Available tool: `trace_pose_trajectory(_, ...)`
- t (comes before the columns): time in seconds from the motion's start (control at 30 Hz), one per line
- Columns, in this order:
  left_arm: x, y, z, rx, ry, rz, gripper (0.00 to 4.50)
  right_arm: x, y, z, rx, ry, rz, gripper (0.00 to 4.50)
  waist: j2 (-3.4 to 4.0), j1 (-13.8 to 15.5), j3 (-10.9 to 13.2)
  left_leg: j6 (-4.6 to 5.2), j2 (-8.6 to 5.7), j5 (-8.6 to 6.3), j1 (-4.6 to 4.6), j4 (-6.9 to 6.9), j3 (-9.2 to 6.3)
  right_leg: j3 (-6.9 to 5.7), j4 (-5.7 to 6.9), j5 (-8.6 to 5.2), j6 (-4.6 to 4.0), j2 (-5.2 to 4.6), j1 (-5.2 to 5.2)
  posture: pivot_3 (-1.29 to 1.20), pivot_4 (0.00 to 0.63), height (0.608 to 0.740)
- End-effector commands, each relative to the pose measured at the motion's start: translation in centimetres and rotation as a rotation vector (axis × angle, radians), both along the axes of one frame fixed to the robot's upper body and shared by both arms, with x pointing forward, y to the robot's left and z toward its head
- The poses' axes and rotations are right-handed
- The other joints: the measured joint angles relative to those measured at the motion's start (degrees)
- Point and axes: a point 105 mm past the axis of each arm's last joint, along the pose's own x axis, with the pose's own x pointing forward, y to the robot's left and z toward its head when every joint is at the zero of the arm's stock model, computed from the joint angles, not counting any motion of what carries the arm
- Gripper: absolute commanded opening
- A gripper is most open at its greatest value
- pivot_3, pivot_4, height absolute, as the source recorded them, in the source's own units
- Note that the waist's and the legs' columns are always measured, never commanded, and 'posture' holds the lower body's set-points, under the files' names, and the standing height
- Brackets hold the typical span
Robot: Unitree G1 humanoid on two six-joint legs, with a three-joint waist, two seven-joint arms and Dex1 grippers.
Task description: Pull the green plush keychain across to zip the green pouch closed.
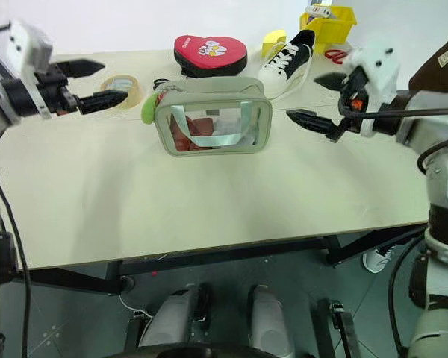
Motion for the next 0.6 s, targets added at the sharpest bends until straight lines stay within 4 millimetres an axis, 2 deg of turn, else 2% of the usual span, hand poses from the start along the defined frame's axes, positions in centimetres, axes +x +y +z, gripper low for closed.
trace_pose_trajectory(0.03, -0.3, 0.2, -1.3, 0.028, 0.046, -0.025, 4.47, 0.1, 0.8, 0.0, -0.008, 0.013, 0.039, 4.48, 0.01, -0.2, 0.0, 0.0, 0.0, 0.0, 0.0, 0.0, 0.0, 0.01, 0.0, 0.0, 0.0, -0.01, -0.01, 0.0, 0.15, 0.74)
trace_pose_trajectory(0.13, 0.4, 0.5, -1.4, 0.031, 0.032, 0.025, 4.47, 0.6, 0.7, 0.1, -0.012, 0.002, 0.025, 4.48, -0.02, -0.1, 0.0, 0.0, -0.01, 0.01, -0.24, 0.01, 0.02, 0.03, 0.09, 0.0, 0.0, -0.03, -0.32, 0.0, 0.15, 0.74)
trace_pose_trajectory(0.33, 0.3, 1.0, -1.5, 0.037, 0.03, 0.032, 4.47, 1.2, 0.2, 0.5, -0.014, -0.018, 0.005, 4.48, -0.01, 0.2, 0.0, 0.0, -0.02, 0.01, -0.5, 0.07, 0.08, 0.04, 0.14, 0.02, 0.01, -0.06, -0.56, 0.0, 0.15, 0.74)
trace_pose_trajectory(0.6, 0.1, 1.0, -1.5, 0.024, 0.036, 0.031, 4.47, 2.1, 1.6, 0.8, -0.021, -0.061, 0.042, 4.48, -0.01, -0.1, 0.0, 0.0, -0.01, 0.01, -0.4, 0.04, 0.08, 0.05, 0.15, 0.02, 0.01, -0.08, -0.5, 0.0, 0.15, 0.74)
